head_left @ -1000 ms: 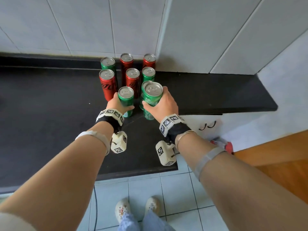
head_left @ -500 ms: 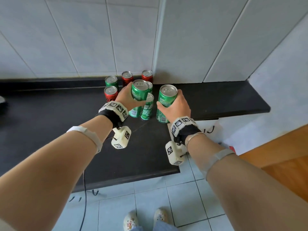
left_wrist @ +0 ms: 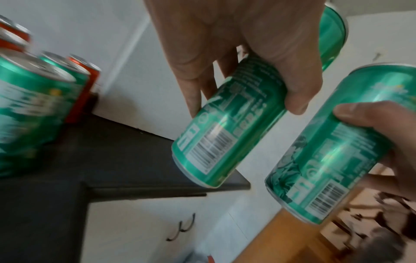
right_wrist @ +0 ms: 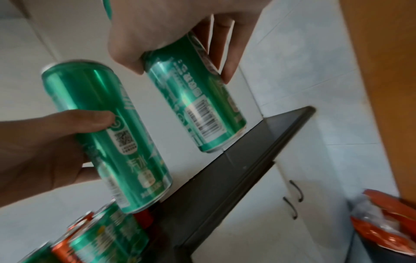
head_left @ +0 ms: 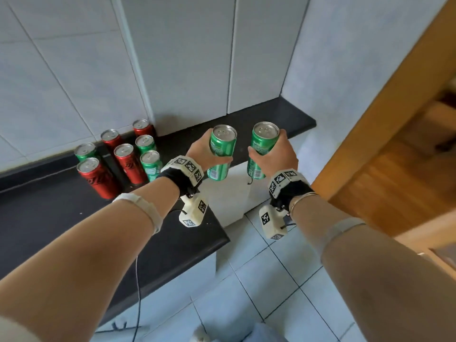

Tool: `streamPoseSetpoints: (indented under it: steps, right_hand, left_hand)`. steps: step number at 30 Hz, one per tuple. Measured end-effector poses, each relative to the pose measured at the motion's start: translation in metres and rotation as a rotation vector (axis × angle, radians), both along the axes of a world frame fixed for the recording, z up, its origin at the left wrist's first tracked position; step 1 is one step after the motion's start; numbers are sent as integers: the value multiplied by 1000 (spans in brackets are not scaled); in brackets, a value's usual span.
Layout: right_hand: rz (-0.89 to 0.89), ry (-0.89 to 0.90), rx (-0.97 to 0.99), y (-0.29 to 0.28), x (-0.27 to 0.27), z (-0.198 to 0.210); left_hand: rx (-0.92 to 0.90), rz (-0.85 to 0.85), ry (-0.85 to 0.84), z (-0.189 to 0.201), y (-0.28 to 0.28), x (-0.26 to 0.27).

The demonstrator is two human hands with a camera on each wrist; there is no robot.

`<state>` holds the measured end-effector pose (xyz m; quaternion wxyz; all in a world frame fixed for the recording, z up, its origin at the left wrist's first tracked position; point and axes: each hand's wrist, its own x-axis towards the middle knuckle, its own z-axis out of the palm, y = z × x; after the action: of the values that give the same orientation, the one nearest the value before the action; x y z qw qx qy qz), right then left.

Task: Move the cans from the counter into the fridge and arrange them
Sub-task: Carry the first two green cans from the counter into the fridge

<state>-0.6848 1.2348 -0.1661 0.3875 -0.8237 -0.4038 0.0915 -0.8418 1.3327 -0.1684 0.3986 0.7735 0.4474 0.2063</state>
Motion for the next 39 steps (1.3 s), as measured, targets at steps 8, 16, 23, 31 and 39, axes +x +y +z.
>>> streamPoseSetpoints:
  steps: [8,16,23,31,39]
  right_hand:
    - [-228,-5,-27,-97,112,-3]
    - [-453,-20,-37,-216,225,-11]
    - [-739,-13,-62,-319,289,-11]
    - [-1088,-13,-100,-424,344,0]
    - [-1488,77,-168,-523,362,24]
  left_hand:
    - [-28,-245,-26,-2,-68,143]
    - [-36,-526,-13,-4,-154,292]
    - [-104,-817,-25,-7,-240,405]
    - [-80,-1189,17,-3,-346,526]
    - [-174,-1559,-20,13,-468,603]
